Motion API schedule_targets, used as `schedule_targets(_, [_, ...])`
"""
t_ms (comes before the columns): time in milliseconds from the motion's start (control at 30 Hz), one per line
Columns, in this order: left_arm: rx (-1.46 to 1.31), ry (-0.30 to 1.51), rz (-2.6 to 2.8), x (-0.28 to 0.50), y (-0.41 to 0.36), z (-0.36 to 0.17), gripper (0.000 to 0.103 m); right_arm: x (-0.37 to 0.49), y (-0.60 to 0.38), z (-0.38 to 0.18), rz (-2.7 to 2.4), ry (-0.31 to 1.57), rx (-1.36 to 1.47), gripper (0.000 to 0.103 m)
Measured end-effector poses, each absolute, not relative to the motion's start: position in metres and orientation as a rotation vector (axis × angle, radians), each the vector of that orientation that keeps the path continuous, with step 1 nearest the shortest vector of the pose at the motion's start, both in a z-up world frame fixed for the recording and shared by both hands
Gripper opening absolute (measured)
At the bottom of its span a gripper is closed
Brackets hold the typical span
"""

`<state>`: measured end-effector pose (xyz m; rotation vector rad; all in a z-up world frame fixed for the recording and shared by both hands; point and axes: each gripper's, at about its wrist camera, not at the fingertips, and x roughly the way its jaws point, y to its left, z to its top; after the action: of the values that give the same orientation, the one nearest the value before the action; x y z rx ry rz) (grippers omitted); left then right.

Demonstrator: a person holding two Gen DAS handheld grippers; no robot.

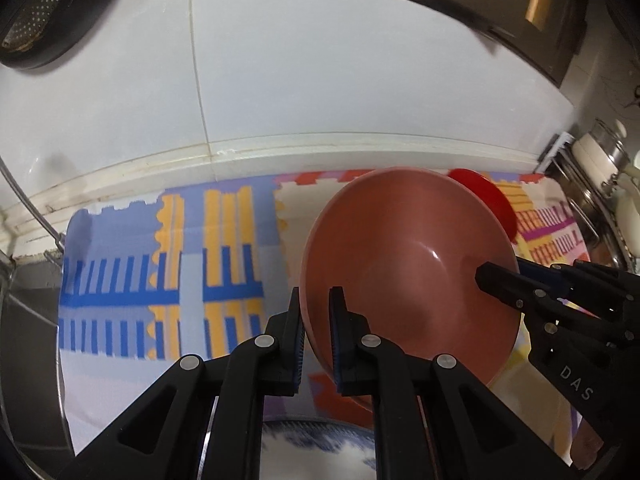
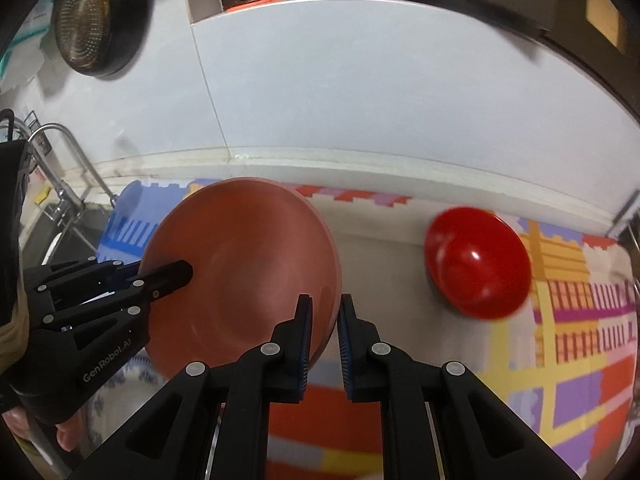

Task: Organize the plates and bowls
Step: 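Carry the pink bowl with both grippers over the white bowl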

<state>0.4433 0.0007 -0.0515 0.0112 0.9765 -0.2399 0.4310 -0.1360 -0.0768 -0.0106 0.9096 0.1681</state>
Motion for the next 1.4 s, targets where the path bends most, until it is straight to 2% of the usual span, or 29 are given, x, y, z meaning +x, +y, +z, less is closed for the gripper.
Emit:
schedule_targets(667, [0.096, 0.955, -0.391, 0.352, -0.065, -0.034, 0.013, 0.304, -0.206, -0.063, 0.055, 0.887, 0.059, 0.014])
schedule_targets(1400, [0.188, 1.065, -0.517, 0.326, -0.124, -0.07, 0.014, 0.256, -0.256, -0.089, -0.069, 0.955, 0.129, 0.014])
